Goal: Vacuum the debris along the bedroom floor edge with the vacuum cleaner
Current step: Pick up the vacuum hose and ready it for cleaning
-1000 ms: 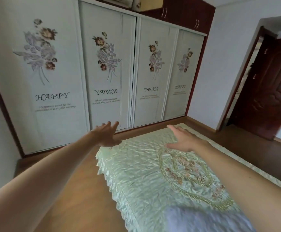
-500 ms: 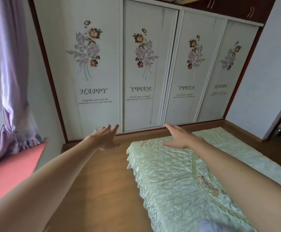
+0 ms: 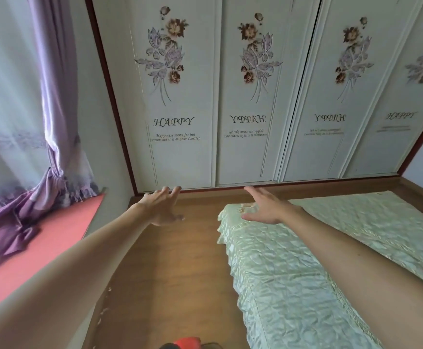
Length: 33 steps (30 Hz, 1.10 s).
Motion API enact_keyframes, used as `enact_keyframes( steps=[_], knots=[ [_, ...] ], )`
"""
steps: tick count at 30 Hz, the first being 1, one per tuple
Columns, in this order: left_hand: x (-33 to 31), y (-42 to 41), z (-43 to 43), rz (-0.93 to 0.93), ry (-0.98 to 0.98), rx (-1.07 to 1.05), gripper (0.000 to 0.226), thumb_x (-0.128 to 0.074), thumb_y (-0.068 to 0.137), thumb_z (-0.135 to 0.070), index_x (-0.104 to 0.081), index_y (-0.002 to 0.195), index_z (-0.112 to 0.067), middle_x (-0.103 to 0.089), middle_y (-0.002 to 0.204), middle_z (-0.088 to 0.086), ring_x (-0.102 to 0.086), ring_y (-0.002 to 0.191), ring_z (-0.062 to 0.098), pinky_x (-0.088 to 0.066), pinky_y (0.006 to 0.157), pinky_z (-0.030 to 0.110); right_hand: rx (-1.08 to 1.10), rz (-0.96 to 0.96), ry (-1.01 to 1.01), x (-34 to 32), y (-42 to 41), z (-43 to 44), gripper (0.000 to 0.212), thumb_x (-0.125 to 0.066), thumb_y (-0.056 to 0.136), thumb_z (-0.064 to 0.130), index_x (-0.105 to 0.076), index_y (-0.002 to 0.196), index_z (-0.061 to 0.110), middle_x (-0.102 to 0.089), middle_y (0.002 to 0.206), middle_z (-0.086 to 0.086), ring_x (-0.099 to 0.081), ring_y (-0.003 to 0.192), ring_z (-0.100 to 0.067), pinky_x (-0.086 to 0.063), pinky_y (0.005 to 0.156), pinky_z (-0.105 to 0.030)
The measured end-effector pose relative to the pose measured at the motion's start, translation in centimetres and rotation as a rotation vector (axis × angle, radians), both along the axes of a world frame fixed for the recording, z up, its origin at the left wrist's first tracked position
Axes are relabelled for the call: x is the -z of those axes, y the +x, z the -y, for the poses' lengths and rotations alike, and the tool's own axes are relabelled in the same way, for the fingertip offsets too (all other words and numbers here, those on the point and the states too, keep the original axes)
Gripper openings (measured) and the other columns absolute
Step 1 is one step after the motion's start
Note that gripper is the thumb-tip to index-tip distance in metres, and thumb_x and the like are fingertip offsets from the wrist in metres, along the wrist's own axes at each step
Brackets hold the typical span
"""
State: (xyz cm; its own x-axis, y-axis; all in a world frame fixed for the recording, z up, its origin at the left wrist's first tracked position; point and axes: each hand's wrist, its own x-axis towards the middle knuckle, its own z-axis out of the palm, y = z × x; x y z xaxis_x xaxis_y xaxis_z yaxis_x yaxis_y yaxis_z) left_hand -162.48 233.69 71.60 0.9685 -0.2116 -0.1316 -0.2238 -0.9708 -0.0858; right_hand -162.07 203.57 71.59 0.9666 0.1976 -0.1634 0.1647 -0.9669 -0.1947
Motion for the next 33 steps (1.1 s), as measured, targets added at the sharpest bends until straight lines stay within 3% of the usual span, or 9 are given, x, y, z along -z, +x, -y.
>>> enact_keyframes(
  steps=[12,22,33],
  knots=[
    [9.3,0.1,0.8,-0.163,-0.015,-0.089,0.082,-0.056,0.092,-0.059,-0.019,0.152,-0.017,-0.044,0.139,0.013,-0.052,0.122,0.034,-0.049,0.094,0.049,-0.112,-0.194,-0.051,12.0,1.8,0.0,0.09,-0.062,0.085,0.06,-0.011,0.154,0.032,-0.036,0.147,-0.011,-0.041,0.132,-0.033,-0.044,0.1,-0.051],
    [22.4,-0.8,1.1,-0.384,-0.05,-0.122,0.088,-0.055,0.092,-0.06,-0.011,0.156,-0.019,-0.041,0.145,0.014,-0.049,0.128,0.034,-0.047,0.097,0.049,-0.102,-0.411,-0.034,24.8,0.1,0.3,0.089,-0.062,0.086,0.059,-0.013,0.154,0.029,-0.039,0.142,-0.011,-0.045,0.127,-0.033,-0.046,0.096,-0.049],
    [39.6,-5.5,0.2,-0.664,-0.115,-0.189,0.081,-0.057,0.09,-0.057,-0.019,0.151,-0.019,-0.046,0.135,0.015,-0.052,0.122,0.038,-0.047,0.096,0.051,-0.018,-0.607,0.064,41.5,-5.0,-1.0,0.084,-0.06,0.09,0.055,-0.015,0.154,0.022,-0.036,0.15,-0.012,-0.044,0.132,-0.032,-0.045,0.1,-0.047]
  ],
)
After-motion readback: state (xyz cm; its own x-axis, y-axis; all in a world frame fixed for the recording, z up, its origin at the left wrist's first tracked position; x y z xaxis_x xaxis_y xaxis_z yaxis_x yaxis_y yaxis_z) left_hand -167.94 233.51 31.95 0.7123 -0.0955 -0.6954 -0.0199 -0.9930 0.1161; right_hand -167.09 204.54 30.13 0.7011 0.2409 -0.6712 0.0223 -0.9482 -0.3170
